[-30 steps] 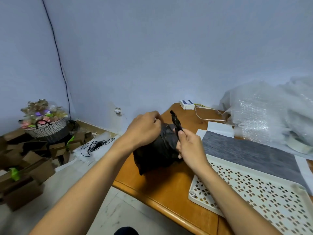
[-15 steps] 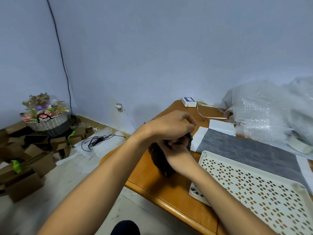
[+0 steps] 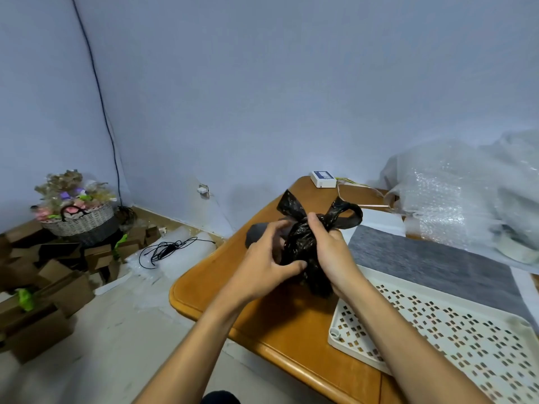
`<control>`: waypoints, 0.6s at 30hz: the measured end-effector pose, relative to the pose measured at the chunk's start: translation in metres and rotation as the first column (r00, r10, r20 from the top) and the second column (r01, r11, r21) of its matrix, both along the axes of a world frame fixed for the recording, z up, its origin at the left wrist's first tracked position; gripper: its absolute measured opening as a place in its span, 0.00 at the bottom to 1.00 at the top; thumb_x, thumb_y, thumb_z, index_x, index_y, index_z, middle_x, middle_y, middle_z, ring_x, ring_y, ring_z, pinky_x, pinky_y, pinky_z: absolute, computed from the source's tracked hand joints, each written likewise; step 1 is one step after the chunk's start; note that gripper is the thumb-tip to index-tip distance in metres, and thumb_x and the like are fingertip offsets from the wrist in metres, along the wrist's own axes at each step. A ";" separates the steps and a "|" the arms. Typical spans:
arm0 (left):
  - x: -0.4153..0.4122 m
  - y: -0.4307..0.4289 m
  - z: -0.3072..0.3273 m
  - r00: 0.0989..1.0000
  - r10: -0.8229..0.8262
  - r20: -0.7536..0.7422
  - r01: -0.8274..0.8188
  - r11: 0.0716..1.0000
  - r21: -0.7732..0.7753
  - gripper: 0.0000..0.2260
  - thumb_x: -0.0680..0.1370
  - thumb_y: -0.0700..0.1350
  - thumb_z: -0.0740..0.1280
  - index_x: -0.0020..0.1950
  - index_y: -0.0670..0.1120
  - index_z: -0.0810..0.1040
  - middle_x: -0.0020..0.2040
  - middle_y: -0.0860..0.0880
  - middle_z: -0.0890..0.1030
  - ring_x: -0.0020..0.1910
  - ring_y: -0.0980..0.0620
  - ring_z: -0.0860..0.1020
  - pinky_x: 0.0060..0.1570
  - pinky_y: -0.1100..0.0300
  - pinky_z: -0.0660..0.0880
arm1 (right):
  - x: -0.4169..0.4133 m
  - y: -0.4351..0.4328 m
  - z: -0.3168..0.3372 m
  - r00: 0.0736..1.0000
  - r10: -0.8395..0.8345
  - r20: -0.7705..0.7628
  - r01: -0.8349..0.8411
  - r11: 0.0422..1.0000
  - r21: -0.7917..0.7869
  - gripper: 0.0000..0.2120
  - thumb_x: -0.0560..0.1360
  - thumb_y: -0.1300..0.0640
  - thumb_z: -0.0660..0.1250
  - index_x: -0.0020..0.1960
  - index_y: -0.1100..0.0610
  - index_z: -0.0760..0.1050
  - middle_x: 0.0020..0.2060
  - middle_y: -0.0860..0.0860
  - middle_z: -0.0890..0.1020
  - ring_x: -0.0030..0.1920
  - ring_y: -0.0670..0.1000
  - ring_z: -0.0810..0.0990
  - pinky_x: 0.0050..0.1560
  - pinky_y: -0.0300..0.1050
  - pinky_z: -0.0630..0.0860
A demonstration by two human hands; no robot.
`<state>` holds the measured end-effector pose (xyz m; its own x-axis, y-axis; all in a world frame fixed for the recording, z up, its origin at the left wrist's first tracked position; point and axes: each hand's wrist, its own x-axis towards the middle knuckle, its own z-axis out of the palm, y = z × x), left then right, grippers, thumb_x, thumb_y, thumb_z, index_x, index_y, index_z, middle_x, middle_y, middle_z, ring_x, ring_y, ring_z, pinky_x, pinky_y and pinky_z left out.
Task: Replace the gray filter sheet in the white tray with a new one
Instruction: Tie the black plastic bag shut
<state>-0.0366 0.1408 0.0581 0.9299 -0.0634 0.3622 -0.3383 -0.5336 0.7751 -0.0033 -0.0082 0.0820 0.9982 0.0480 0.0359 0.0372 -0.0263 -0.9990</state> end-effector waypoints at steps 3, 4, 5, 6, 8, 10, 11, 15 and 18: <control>0.001 -0.004 -0.004 0.997 0.009 0.080 -0.009 1.000 0.006 0.10 0.78 0.43 0.67 0.57 0.55 0.80 0.46 0.57 0.83 0.41 0.57 0.80 0.42 0.53 0.77 | 0.000 0.000 -0.001 0.997 0.051 0.062 -0.039 0.984 -0.173 0.21 0.80 0.36 0.60 0.46 0.52 0.81 0.43 0.52 0.86 0.50 0.53 0.85 0.56 0.52 0.80; 0.002 -0.004 -0.004 0.995 0.025 0.093 -0.022 0.999 -0.026 0.09 0.79 0.43 0.65 0.53 0.54 0.81 0.43 0.56 0.83 0.38 0.56 0.79 0.38 0.54 0.75 | 0.000 0.000 -0.001 0.994 0.082 0.066 -0.068 0.979 -0.190 0.24 0.78 0.34 0.61 0.47 0.54 0.82 0.41 0.52 0.86 0.47 0.54 0.85 0.53 0.53 0.81; 0.003 -0.003 -0.003 0.995 0.046 0.087 -0.041 0.997 -0.062 0.08 0.79 0.44 0.64 0.51 0.53 0.82 0.43 0.54 0.82 0.38 0.54 0.79 0.37 0.53 0.75 | -0.001 0.000 -0.001 0.992 0.114 0.062 -0.102 0.979 -0.176 0.28 0.75 0.32 0.62 0.49 0.57 0.83 0.38 0.52 0.85 0.43 0.53 0.85 0.48 0.55 0.82; 0.006 -0.001 -0.002 0.996 0.061 0.060 -0.053 0.991 -0.119 0.07 0.78 0.45 0.64 0.50 0.51 0.82 0.44 0.51 0.82 0.39 0.50 0.80 0.39 0.49 0.76 | 0.000 -0.001 -0.001 0.987 0.147 0.071 -0.134 0.977 -0.165 0.33 0.74 0.31 0.63 0.50 0.62 0.82 0.33 0.51 0.82 0.37 0.51 0.83 0.40 0.54 0.80; 0.006 0.000 0.002 0.998 0.050 -0.041 -0.061 0.948 -0.313 0.08 0.80 0.43 0.64 0.48 0.47 0.83 0.48 0.42 0.82 0.44 0.43 0.81 0.46 0.46 0.77 | -0.001 -0.002 -0.002 0.974 0.192 0.124 -0.168 0.970 -0.177 0.32 0.76 0.33 0.63 0.50 0.64 0.82 0.26 0.46 0.77 0.29 0.45 0.77 0.32 0.41 0.74; 0.006 0.000 0.005 0.991 0.003 -0.132 -0.073 0.845 -0.529 0.08 0.80 0.42 0.65 0.49 0.43 0.83 0.51 0.38 0.84 0.51 0.41 0.83 0.50 0.47 0.78 | -0.005 -0.001 -0.001 0.966 0.214 0.144 -0.192 0.969 -0.157 0.22 0.79 0.37 0.63 0.47 0.55 0.83 0.27 0.43 0.79 0.29 0.40 0.78 0.33 0.33 0.72; 0.006 0.001 0.006 0.986 -0.024 -0.164 -0.081 0.791 -0.606 0.09 0.79 0.43 0.66 0.50 0.41 0.83 0.51 0.36 0.84 0.52 0.39 0.83 0.51 0.48 0.77 | -0.006 0.001 -0.001 0.964 0.226 0.139 -0.207 0.969 -0.139 0.21 0.79 0.37 0.63 0.43 0.53 0.81 0.26 0.43 0.77 0.29 0.41 0.76 0.32 0.34 0.70; 0.007 -0.002 0.006 0.981 -0.103 -0.167 -0.036 0.741 -0.671 0.11 0.80 0.44 0.66 0.49 0.36 0.80 0.41 0.39 0.83 0.41 0.41 0.82 0.46 0.51 0.77 | -0.007 0.003 -0.004 0.965 0.239 0.105 -0.224 0.965 -0.134 0.26 0.79 0.35 0.60 0.34 0.54 0.76 0.23 0.46 0.71 0.28 0.48 0.69 0.34 0.41 0.65; 0.003 -0.009 0.005 0.990 -0.099 -0.100 0.033 0.853 -0.521 0.04 0.82 0.41 0.66 0.49 0.43 0.78 0.31 0.44 0.78 0.29 0.47 0.77 0.37 0.56 0.76 | -0.009 0.003 -0.003 0.950 0.286 0.125 -0.262 0.948 -0.178 0.32 0.77 0.33 0.62 0.39 0.62 0.81 0.28 0.56 0.83 0.30 0.53 0.79 0.36 0.44 0.75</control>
